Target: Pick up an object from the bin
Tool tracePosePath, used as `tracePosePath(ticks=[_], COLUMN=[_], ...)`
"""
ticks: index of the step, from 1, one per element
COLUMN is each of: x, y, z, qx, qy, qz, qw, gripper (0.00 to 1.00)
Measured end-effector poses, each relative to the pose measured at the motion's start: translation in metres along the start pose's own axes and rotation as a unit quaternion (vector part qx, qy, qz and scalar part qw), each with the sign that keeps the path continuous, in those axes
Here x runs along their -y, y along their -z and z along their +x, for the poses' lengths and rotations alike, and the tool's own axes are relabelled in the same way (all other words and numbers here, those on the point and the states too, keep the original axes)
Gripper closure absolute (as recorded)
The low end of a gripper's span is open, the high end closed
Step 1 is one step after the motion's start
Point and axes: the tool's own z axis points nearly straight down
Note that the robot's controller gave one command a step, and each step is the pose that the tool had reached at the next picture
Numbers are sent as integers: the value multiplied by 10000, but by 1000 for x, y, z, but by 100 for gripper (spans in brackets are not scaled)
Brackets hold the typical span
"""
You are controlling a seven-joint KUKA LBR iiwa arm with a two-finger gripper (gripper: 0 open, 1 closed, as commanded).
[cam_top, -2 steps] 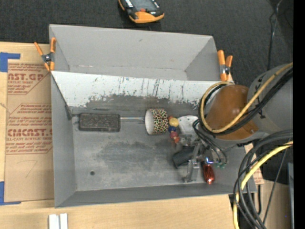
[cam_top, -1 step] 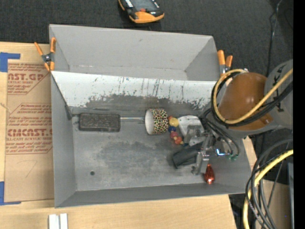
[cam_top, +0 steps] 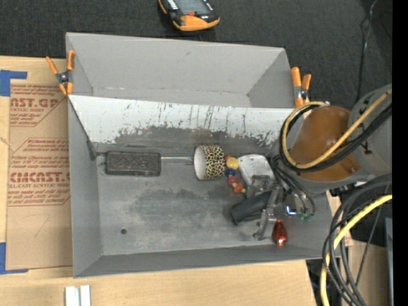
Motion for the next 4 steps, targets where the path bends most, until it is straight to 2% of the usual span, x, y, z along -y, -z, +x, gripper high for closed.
tracePosePath(ticks=[1,2,3,4], x=[12,9,9,7], y=[-23,-22,-22,-14], z=[-7,-6,-6,-3], qx=[183,146,137,70], qy=[-181,-566,-643,-644], qz=[-8,-12,-12,-31], qw=[9997,9983,9978,9979], gripper=[0,100,100,100])
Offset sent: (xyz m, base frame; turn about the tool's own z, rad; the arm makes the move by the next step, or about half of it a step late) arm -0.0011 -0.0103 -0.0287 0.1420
